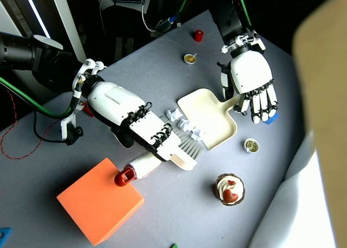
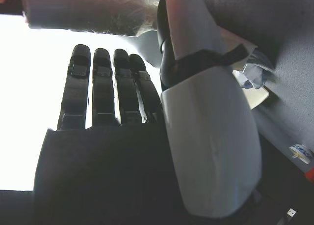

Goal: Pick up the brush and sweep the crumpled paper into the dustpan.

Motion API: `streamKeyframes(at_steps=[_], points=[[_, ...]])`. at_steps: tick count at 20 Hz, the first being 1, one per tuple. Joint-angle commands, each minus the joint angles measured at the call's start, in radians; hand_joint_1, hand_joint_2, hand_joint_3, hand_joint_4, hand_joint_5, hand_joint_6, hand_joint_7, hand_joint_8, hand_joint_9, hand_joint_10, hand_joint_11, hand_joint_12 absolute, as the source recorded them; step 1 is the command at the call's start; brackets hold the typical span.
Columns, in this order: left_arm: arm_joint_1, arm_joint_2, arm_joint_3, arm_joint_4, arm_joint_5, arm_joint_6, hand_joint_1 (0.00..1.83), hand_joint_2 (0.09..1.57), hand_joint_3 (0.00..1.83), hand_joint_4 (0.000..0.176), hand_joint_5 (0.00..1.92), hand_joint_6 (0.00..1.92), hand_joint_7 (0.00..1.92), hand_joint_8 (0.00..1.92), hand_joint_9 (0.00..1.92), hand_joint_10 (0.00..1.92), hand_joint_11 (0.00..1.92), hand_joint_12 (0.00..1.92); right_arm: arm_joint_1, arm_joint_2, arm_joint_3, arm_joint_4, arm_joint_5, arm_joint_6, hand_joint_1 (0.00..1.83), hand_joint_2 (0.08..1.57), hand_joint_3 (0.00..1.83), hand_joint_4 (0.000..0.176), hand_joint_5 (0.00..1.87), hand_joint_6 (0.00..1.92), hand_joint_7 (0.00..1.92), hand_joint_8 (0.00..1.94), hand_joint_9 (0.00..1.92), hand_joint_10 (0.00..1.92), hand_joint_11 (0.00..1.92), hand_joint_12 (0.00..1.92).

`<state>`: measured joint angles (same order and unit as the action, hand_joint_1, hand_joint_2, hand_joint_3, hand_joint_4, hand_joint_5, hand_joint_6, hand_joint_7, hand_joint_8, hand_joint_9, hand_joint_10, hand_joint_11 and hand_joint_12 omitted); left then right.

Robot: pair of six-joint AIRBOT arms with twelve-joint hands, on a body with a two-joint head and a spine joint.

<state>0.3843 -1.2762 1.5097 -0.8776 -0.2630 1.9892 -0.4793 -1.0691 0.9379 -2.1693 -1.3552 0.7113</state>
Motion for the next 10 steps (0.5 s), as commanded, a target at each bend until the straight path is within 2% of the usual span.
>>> streamKeyframes(at_steps=[1,10], points=[[-0.009,0.006,0.006,0.017,-0.088,0.003,1.16,1.09,0.00,0.000,1.04,0.88,0.41,0.00,0.28,0.00,0.01,0.57,0.009,0.000,0.002,-0.086,-0.086,-0.005,1.27,1.08,0.00,0.000,0.14,0.00,0.11,0.00,0.10,0.00,0.12,0.02],[-0.014,0.015,-0.013,0.016,-0.082,0.002,1.16,1.08,0.00,0.000,1.05,0.86,0.45,0.01,0.32,0.01,0.05,0.58,0.029,-0.028,0.053,-0.108,-0.084,0.007,1.28,1.08,0.00,0.000,0.18,0.00,0.15,0.00,0.13,0.01,0.15,0.03]])
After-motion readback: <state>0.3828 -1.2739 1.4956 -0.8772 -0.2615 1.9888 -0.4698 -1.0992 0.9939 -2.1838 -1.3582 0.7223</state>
